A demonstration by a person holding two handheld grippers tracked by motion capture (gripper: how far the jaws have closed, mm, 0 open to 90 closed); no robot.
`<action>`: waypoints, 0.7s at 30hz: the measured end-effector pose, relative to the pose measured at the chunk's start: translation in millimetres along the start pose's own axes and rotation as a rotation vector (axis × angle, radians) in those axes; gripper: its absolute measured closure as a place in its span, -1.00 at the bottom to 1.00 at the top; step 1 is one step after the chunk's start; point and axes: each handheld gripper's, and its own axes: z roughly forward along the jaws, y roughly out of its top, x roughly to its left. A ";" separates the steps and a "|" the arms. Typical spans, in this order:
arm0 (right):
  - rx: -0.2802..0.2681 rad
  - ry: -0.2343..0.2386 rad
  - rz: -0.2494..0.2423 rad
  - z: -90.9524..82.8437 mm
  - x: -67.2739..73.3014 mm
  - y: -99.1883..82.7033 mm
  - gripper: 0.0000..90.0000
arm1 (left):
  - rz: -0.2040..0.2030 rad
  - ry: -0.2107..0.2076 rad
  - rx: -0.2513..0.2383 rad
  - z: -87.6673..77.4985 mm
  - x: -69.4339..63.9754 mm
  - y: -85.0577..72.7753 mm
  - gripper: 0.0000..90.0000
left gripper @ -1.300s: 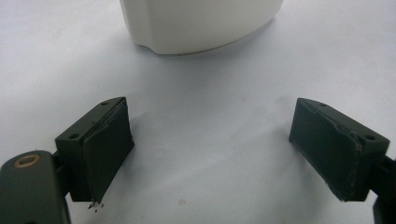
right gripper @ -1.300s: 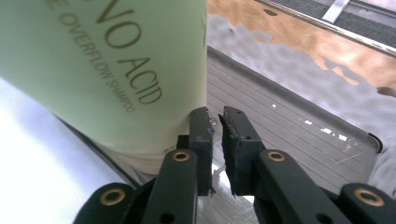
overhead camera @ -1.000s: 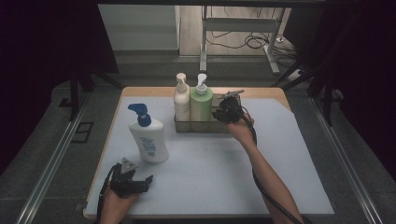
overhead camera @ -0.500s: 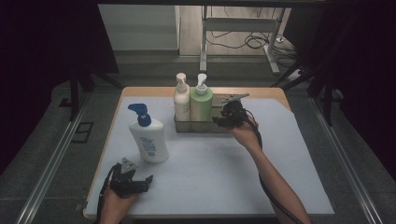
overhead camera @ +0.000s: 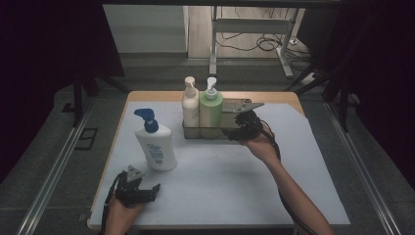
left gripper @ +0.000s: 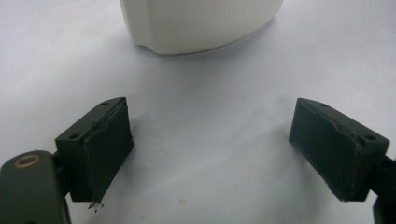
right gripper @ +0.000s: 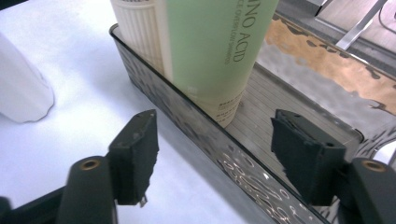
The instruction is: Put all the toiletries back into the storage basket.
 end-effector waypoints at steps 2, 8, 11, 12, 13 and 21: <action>0.001 0.009 -0.006 -3.8 1.9 -1.8 -0.38 | 0.000 0.000 0.001 0.0 0.1 0.1 -0.72; 0.004 0.026 -0.029 -15.5 5.7 -9.8 -0.47 | 0.000 -0.001 0.002 0.0 0.2 0.2 -0.72; -0.001 0.040 -0.031 -20.7 7.6 -13.8 -0.53 | 0.000 -0.001 0.002 0.0 0.2 0.2 -0.72; 0.002 0.040 -0.033 -22.1 8.8 -15.1 -0.55 | 0.000 -0.002 0.002 0.0 0.2 0.2 -0.72; 0.006 0.047 -0.038 -23.7 9.6 -16.4 -0.58 | 0.000 -0.002 0.002 0.0 0.3 0.3 -0.72; 0.007 0.062 -0.067 -37.7 17.0 -26.9 -0.70 | 0.001 -0.001 0.003 0.0 0.2 0.4 -0.72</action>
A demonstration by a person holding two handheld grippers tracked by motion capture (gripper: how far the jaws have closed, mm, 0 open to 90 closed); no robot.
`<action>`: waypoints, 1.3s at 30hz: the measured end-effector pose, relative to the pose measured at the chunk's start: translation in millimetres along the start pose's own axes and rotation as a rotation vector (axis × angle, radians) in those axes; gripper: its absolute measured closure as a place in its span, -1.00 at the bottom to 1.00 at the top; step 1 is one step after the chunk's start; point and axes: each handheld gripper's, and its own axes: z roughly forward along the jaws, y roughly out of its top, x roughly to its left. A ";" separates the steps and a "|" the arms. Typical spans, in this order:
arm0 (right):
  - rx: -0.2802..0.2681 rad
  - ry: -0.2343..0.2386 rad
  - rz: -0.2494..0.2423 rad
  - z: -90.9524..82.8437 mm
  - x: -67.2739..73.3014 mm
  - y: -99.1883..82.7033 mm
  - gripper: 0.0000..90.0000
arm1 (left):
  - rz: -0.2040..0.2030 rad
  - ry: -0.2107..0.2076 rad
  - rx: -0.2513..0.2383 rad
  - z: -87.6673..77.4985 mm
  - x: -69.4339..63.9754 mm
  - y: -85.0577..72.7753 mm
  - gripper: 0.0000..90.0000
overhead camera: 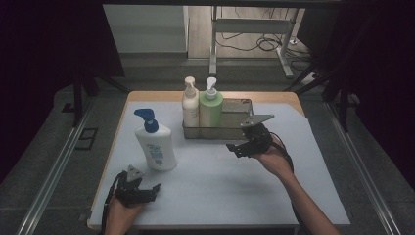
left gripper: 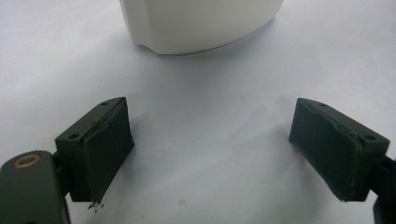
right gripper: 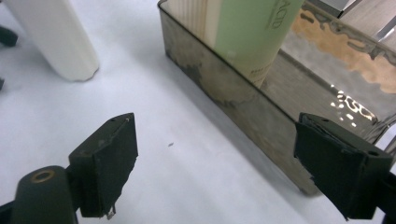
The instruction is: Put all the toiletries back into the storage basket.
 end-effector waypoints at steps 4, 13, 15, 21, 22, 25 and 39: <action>0.001 0.007 -0.007 -7.6 3.7 -7.6 -0.79 | 0.003 0.000 0.000 0.0 0.2 0.1 -0.72; 0.016 -0.006 -0.006 -18.7 9.7 -30.4 -1.00 | -0.001 0.000 0.000 0.0 -0.1 0.1 -0.72; 0.018 -0.011 -0.005 -20.8 10.1 -35.9 -1.00 | -0.002 0.000 -0.001 0.0 -0.1 0.0 -0.72; 0.010 -0.013 0.027 -26.5 9.6 -55.3 -1.00 | 0.000 0.001 0.000 -0.1 0.0 0.1 -0.72; 0.007 -0.014 0.035 -26.7 8.9 -59.0 -1.00 | 0.003 0.000 0.001 -0.1 0.2 0.2 -0.72; 0.004 -0.012 0.055 -28.0 7.0 -70.3 -1.00 | -0.002 0.000 -0.001 0.0 -0.2 0.2 -0.72; 0.014 -0.031 0.104 -14.2 6.4 -118.1 -0.99 | 0.003 0.001 -0.015 -1.9 -0.5 1.3 -0.56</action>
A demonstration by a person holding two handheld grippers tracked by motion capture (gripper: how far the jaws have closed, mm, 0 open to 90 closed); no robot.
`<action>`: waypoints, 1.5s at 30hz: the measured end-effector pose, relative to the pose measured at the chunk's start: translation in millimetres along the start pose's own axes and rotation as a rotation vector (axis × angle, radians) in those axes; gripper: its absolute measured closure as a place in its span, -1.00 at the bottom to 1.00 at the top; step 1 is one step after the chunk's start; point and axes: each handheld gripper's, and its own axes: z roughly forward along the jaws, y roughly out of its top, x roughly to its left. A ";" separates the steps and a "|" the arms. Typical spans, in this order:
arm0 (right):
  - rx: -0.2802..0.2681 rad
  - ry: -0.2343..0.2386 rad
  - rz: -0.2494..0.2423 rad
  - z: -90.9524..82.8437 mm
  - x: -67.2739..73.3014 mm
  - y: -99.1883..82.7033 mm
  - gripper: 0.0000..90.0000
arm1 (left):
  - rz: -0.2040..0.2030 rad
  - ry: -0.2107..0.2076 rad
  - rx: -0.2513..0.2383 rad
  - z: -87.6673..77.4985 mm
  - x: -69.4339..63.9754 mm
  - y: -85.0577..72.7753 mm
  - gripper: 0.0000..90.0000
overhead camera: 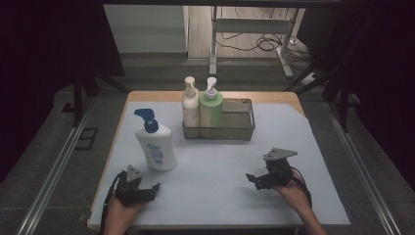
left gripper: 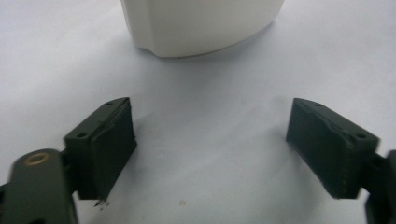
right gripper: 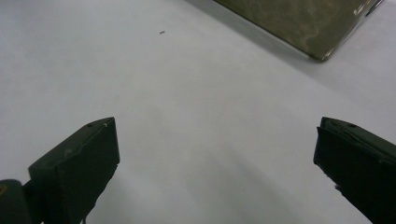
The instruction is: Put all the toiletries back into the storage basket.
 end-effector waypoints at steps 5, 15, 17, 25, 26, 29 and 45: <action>0.038 0.002 0.012 7.1 0.6 -14.0 -0.99 | 0.011 0.013 -0.004 -0.8 -1.5 1.9 -0.48; 0.064 0.012 0.022 15.8 -2.6 -28.5 -0.98 | -0.004 0.013 -0.019 -6.8 7.4 4.2 -0.32; 0.063 0.001 0.009 16.6 -0.8 -29.3 -1.00 | -0.011 0.012 -0.023 -7.8 9.3 5.1 -0.27; 0.061 -0.003 0.001 17.1 -0.1 -30.1 -1.00 | -0.019 0.003 -0.021 -8.7 20.4 12.5 -0.04; 0.061 -0.003 0.002 17.1 -0.2 -30.2 -1.00 | -0.021 0.009 -0.019 -8.5 22.2 13.5 -0.01; 0.061 -0.003 0.002 17.1 -0.2 -30.2 -1.00 | 0.003 0.035 -0.005 -8.6 28.1 17.4 0.18; 0.060 -0.003 0.002 17.1 -0.3 -30.4 -1.00 | -0.025 0.006 0.003 9.8 56.3 47.9 0.98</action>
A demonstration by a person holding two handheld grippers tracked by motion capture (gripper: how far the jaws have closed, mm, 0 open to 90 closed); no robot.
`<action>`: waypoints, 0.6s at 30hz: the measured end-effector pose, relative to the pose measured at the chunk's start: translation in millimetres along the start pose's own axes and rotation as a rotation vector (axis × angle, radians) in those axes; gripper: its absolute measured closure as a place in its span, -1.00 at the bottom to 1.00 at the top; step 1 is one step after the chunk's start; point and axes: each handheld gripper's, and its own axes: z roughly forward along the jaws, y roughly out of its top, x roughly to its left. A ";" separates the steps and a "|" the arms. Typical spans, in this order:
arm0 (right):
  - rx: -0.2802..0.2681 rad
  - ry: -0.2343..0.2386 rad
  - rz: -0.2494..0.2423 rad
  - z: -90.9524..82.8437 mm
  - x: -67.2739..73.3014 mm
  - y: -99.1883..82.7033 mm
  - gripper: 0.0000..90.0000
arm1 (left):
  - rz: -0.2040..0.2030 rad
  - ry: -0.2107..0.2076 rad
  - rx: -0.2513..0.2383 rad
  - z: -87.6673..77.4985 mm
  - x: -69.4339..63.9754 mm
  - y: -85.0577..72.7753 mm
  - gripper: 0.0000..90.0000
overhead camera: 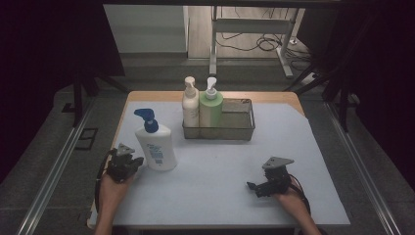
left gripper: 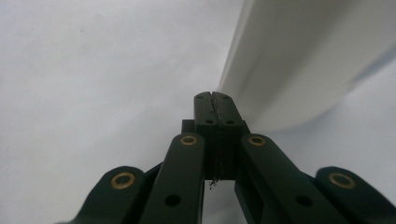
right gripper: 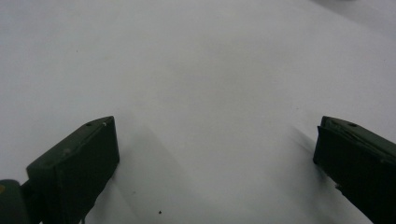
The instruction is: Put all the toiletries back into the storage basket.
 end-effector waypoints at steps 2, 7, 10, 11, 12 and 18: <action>0.000 0.000 0.001 0.0 0.0 0.0 -1.00 | 0.000 -0.003 -0.010 4.0 1.3 3.5 0.99; 0.000 0.000 0.001 0.0 0.0 -0.1 -1.00 | 0.001 -0.004 -0.025 13.8 3.9 10.3 0.99; -0.001 0.000 0.001 0.0 0.0 -0.1 -1.00 | -0.007 -0.029 -0.031 15.6 8.0 11.3 0.99; -0.001 0.000 0.001 0.0 0.0 -0.1 -1.00 | -0.005 -0.031 -0.032 15.7 8.2 11.5 0.99; -0.001 0.001 0.001 0.0 0.0 -0.1 -1.00 | -0.008 -0.028 -0.034 15.8 7.6 11.5 0.99; 0.000 0.001 0.001 0.0 -0.1 -0.1 -1.00 | -0.006 -0.049 -0.048 15.4 4.4 8.8 0.99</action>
